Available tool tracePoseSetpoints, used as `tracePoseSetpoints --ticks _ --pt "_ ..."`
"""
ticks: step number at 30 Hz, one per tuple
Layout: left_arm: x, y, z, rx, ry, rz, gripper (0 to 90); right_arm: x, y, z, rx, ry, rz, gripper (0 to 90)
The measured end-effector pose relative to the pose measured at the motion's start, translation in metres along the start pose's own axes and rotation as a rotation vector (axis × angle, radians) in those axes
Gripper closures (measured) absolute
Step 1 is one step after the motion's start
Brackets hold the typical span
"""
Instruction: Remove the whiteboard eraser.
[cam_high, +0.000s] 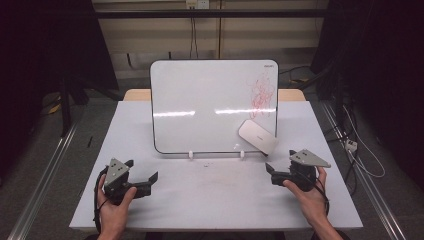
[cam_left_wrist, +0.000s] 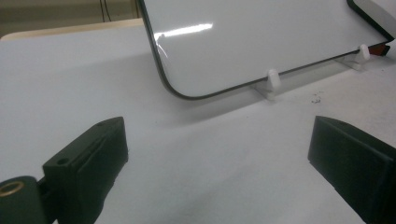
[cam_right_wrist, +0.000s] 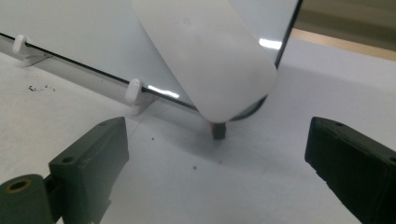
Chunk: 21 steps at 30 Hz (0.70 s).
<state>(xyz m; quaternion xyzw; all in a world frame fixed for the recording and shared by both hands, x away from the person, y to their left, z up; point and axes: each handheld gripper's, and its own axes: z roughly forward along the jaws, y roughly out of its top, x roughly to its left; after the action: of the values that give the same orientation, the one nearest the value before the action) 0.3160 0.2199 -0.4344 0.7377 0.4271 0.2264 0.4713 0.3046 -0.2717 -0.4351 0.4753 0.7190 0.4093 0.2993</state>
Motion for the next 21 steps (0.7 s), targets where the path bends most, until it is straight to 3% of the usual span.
tracePoseSetpoints --ticks 5,10,18,21 --pt "-0.001 0.001 -0.001 0.0 0.001 0.002 4.7 0.009 0.012 0.011 0.038 0.021 -0.069 6.1" --pt "-0.004 0.001 -0.001 0.006 0.002 0.009 4.7 0.013 0.021 0.015 0.01 0.006 -0.102 3.9" --pt "-0.006 0.001 0.002 0.017 0.0 0.008 4.8 0.012 0.035 0.022 0.028 -0.005 -0.142 6.8" --pt "-0.006 0.001 0.003 0.023 -0.004 0.012 4.8 0.01 0.041 0.027 0.041 0.002 -0.18 4.8"
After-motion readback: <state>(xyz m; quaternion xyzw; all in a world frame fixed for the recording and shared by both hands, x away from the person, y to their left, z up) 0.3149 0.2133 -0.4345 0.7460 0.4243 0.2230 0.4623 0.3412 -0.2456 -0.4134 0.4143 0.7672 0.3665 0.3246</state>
